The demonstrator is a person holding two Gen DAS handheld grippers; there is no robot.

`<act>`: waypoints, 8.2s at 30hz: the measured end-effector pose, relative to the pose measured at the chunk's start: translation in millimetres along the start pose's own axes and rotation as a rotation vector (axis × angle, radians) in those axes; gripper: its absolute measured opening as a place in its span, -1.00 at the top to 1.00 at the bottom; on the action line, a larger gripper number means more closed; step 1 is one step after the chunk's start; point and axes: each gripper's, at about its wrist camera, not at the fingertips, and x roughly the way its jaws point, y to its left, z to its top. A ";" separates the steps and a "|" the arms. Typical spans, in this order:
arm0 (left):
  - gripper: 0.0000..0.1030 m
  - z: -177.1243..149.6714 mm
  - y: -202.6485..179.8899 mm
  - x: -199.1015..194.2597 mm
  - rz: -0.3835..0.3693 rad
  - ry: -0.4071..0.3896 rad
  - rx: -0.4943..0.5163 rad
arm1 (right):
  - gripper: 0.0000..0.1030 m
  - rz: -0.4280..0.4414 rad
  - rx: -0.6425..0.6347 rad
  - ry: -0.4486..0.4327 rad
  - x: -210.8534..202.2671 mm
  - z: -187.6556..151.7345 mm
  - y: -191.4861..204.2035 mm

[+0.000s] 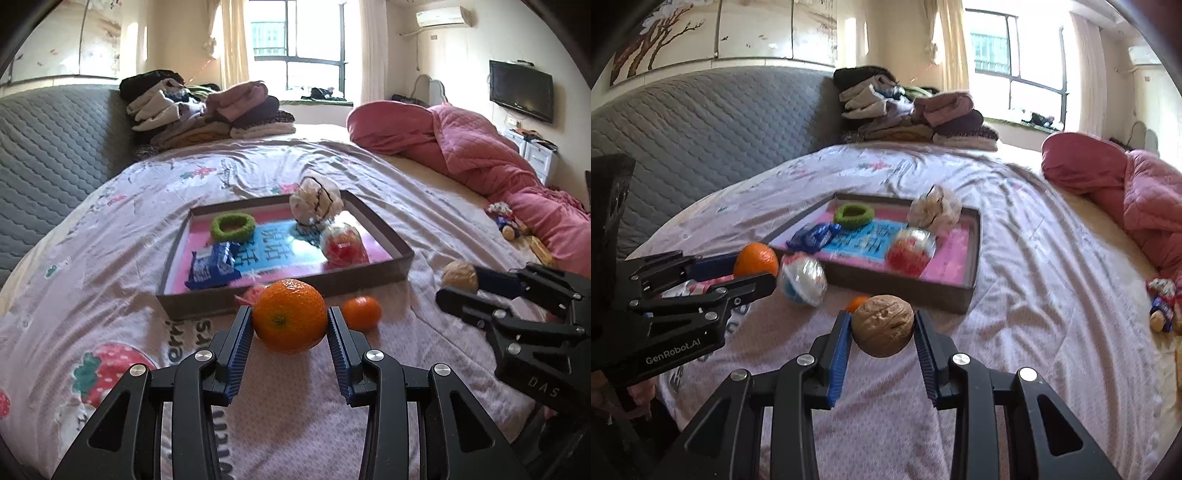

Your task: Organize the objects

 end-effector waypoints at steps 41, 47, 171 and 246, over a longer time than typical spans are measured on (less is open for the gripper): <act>0.20 97.7 51.7 31.1 0.108 -0.070 -0.047 | 0.33 -0.032 -0.028 -0.130 32.9 106.2 -16.9; 0.20 104.0 66.8 50.0 0.094 -0.042 -0.085 | 0.33 -0.038 -0.032 -0.107 49.8 111.6 -20.0; -0.19 86.9 29.2 154.1 0.037 0.260 -0.002 | 0.11 -0.057 0.053 0.226 175.0 94.2 -62.6; -0.47 109.4 22.8 -10.2 0.103 0.003 -0.089 | -0.35 -0.047 0.038 -0.222 -24.0 129.8 -24.8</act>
